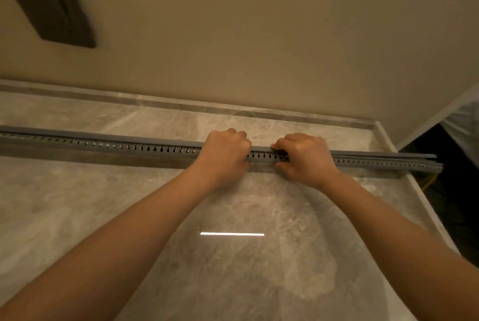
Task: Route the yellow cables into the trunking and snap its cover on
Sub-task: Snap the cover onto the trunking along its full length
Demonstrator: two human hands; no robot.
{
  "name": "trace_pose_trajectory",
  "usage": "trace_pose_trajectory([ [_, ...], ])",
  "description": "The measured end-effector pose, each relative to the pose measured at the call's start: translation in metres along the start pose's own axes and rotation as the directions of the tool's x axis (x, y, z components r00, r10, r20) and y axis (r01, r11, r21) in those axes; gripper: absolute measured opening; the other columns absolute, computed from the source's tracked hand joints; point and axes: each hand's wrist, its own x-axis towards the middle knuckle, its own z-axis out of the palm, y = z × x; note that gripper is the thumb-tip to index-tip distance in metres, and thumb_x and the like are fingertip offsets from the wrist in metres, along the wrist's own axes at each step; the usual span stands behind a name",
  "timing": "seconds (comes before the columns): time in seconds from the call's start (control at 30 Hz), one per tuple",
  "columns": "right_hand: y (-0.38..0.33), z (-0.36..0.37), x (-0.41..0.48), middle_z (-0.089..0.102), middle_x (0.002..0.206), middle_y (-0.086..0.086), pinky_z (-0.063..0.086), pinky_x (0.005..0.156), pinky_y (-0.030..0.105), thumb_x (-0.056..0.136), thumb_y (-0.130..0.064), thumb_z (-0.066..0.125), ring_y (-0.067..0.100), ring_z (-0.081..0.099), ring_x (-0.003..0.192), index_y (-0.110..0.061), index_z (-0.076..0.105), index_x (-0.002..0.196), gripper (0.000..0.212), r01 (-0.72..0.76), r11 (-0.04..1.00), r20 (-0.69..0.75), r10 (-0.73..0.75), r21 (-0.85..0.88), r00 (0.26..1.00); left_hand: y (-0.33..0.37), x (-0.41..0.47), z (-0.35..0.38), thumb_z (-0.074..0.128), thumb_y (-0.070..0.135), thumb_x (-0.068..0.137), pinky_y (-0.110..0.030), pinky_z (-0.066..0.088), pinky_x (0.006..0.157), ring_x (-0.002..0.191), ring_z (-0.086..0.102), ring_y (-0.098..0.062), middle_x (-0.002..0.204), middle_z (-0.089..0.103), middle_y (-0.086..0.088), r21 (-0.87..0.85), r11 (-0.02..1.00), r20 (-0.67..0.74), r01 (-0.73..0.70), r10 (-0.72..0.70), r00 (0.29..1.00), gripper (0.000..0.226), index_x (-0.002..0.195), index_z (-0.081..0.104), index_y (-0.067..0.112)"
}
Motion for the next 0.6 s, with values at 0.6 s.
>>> trace_pose_trajectory([
  [0.6, 0.012, 0.015, -0.01, 0.063, 0.065, 0.002, 0.028, 0.044, 0.021, 0.069, -0.022, 0.062, 0.025, 0.059, 0.058, -0.013, 0.069, 0.079, 0.015, 0.173, 0.981, -0.138, -0.161, 0.081, 0.977, 0.063, 0.022, 0.0, 0.043, 0.016, 0.095, -0.033, 0.043, 0.077, 0.1, 0.061, -0.023, 0.108, 0.064, -0.003, 0.143, 0.958, 0.094, 0.249, -0.263, 0.96, 0.017, 0.105, 0.057, 0.015],
])
